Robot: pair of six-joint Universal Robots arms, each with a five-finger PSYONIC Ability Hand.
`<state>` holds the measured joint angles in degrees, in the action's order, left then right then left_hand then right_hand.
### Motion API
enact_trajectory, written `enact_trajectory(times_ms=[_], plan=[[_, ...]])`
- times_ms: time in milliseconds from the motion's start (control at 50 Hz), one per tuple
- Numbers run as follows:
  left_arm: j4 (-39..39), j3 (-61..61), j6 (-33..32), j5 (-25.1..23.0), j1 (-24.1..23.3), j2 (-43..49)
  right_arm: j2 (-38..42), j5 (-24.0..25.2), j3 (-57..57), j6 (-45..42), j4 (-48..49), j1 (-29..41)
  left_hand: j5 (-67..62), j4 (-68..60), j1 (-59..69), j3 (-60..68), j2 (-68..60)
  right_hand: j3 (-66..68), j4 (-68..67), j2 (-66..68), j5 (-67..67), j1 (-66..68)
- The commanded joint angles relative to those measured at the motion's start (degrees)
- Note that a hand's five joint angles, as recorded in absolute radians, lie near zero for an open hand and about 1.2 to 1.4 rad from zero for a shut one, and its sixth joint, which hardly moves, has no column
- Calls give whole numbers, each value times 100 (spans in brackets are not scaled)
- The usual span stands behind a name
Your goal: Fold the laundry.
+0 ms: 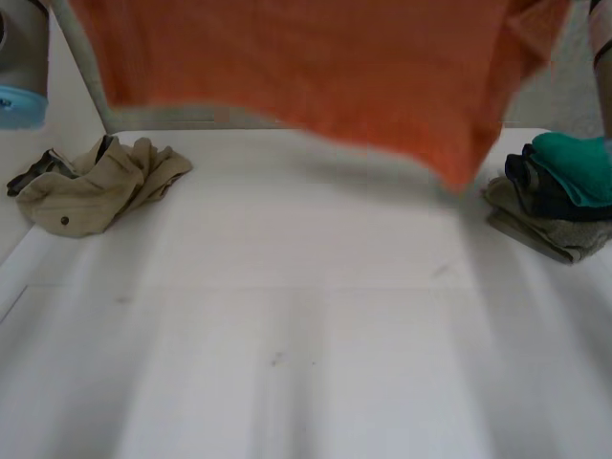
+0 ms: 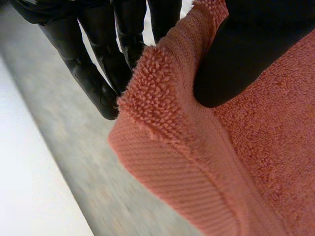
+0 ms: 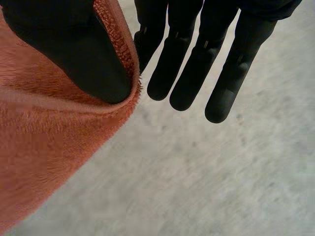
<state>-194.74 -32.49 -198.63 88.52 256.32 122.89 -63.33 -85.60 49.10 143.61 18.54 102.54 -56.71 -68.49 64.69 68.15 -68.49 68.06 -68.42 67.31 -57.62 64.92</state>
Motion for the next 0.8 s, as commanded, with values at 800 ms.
enact_trajectory(times_ms=[800], plan=[[23, -4441, -835, -397, 752, 42, 1332, -212, 2481, 1739, -2406, -278, -1329, -1151, 1531, 1185, -1151, -1619, 1654, -1544, 1574, -1304]])
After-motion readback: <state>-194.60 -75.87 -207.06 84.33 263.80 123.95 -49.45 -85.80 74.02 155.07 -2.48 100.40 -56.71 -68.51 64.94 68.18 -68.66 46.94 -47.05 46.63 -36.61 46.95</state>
